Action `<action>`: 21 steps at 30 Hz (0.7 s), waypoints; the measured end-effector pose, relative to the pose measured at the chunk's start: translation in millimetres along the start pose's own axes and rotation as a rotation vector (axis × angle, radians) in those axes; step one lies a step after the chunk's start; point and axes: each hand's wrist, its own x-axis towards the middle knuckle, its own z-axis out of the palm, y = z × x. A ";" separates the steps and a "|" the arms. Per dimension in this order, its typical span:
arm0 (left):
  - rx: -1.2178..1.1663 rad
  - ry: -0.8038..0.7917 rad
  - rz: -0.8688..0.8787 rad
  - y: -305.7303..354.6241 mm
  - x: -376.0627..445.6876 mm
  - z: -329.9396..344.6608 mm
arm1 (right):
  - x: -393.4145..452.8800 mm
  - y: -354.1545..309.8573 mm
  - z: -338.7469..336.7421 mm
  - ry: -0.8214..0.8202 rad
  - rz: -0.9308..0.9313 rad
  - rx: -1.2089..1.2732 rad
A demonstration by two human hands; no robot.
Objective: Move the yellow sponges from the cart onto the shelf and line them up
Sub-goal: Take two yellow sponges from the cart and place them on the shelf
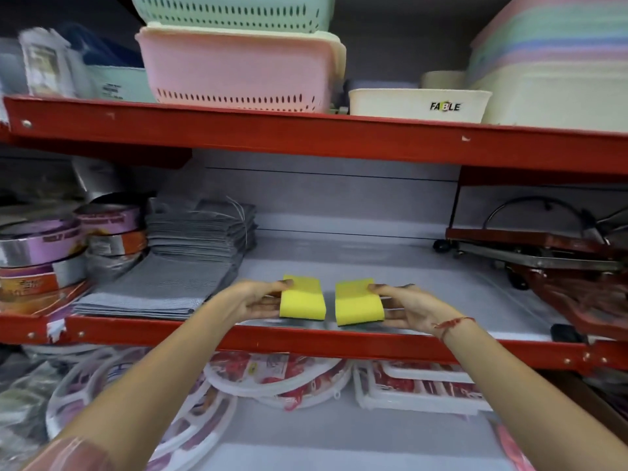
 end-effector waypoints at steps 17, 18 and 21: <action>0.238 0.055 0.024 -5.3 20.4 6.1 | 12.8 4.0 6.0 0.223 -0.042 -0.220; 0.237 0.053 0.029 -4.0 14.7 3.0 | 6.8 1.9 8.9 0.242 -0.057 -0.262; 0.202 0.074 0.076 -0.8 1.9 -2.1 | -4.9 -1.9 14.7 0.282 -0.115 -0.341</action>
